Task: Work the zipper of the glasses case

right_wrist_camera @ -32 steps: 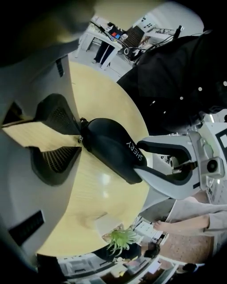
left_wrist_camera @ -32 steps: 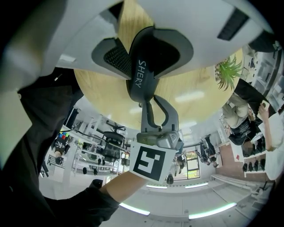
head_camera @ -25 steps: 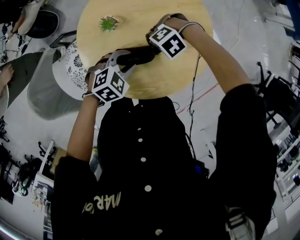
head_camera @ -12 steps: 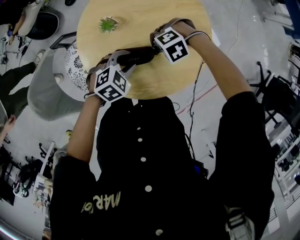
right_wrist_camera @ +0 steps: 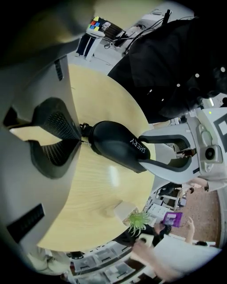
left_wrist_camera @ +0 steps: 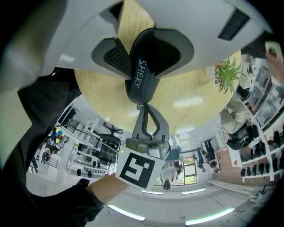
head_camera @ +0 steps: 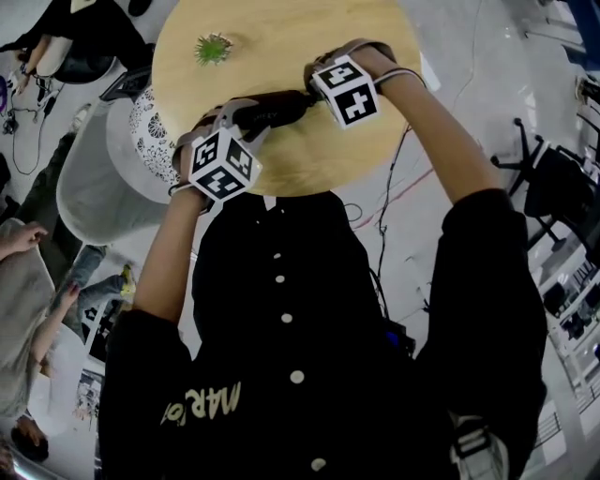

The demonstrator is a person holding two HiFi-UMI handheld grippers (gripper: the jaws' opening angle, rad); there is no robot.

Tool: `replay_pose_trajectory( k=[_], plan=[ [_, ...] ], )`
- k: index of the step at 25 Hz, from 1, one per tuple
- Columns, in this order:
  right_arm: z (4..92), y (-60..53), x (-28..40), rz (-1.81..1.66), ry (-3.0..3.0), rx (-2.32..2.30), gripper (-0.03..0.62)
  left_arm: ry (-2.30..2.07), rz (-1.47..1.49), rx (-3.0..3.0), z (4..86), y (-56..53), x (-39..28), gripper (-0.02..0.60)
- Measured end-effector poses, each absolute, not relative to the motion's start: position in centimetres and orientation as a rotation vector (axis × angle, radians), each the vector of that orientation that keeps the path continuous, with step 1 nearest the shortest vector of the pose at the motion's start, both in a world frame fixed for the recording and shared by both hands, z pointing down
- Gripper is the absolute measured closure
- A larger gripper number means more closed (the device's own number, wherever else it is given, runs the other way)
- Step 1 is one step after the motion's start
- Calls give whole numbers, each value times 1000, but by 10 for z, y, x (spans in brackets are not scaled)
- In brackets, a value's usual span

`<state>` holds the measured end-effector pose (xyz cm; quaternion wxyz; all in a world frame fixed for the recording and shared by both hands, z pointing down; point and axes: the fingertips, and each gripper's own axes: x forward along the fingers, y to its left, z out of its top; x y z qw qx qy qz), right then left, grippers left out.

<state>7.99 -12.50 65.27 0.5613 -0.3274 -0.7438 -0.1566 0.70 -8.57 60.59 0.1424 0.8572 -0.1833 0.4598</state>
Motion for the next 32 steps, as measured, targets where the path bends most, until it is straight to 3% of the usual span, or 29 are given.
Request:
replay_pose_trajectory(
  k=[32],
  plan=[
    [653, -102, 94, -270, -1789, -515, 588, -514, 1362, 2439, 606, -84, 8, 426]
  ],
)
